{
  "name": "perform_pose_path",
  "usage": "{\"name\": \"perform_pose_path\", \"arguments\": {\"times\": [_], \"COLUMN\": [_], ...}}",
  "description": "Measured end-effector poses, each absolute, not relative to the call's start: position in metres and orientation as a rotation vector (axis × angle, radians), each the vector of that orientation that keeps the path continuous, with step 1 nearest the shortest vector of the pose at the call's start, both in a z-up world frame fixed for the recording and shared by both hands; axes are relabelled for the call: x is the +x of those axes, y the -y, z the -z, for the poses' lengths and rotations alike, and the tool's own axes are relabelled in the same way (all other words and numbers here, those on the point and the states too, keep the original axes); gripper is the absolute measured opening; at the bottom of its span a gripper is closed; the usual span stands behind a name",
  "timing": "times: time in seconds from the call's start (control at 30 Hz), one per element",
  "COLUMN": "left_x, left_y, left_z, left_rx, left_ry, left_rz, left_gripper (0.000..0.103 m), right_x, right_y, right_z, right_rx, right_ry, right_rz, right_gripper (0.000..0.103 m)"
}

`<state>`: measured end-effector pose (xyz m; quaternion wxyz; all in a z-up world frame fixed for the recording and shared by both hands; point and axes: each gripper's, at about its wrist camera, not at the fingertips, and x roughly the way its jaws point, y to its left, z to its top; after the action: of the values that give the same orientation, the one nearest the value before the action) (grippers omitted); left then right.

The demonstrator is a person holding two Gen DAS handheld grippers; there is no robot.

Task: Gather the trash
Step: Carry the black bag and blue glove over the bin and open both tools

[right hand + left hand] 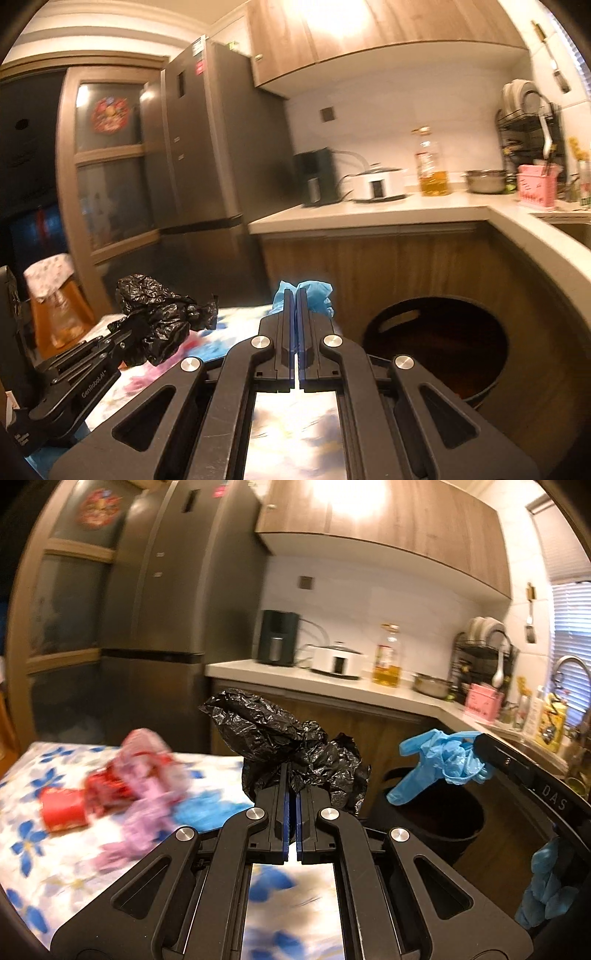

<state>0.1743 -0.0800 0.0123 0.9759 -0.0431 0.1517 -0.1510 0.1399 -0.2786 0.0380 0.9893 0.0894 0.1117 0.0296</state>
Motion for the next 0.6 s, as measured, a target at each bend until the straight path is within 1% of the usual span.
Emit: {"name": "perform_pose_path", "arguments": {"times": [0.27, 0.6], "left_x": [0.195, 0.218], "left_y": [0.157, 0.213], "left_z": [-0.020, -0.009], "left_rx": [-0.040, -0.027], "left_ry": [-0.275, -0.303], "left_rz": [0.433, 0.530], "left_gripper": [0.001, 0.001], "right_x": [0.145, 0.154], "right_y": [0.340, 0.384], "right_z": [-0.041, -0.026], "right_rx": [0.230, 0.290], "right_ry": [-0.195, -0.216], "right_rz": [0.073, 0.146], "right_gripper": [0.002, 0.002]}}
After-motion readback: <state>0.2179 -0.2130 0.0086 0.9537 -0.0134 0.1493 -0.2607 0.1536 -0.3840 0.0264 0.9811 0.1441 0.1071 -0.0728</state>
